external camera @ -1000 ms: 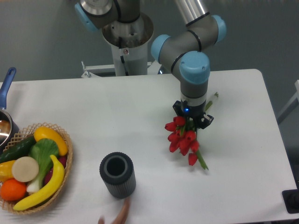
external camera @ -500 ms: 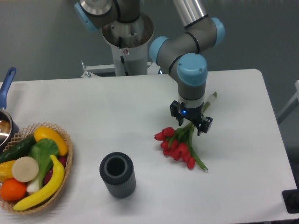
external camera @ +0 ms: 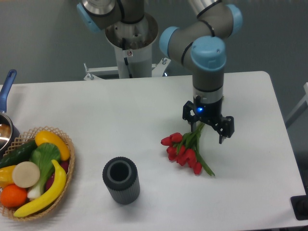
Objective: Place the flowers on the table
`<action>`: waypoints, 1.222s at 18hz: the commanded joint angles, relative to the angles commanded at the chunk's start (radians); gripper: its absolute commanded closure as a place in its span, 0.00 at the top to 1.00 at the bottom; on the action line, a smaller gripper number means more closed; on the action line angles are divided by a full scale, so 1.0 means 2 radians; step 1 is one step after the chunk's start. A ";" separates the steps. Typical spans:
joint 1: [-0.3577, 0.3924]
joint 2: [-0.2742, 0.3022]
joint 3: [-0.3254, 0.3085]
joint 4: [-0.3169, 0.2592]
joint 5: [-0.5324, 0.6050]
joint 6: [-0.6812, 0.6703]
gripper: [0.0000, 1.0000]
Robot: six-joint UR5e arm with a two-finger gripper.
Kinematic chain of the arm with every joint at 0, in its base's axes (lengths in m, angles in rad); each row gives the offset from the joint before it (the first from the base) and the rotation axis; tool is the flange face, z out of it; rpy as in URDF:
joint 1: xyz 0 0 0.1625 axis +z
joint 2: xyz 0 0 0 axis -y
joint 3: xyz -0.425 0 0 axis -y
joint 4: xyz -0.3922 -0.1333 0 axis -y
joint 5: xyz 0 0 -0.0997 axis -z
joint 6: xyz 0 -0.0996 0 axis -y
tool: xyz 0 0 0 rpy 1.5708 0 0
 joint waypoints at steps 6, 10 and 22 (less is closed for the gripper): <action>0.045 0.019 0.019 -0.066 -0.066 0.092 1.00; 0.065 0.038 0.018 -0.114 -0.066 0.188 1.00; 0.079 0.054 0.005 -0.122 -0.048 0.227 1.00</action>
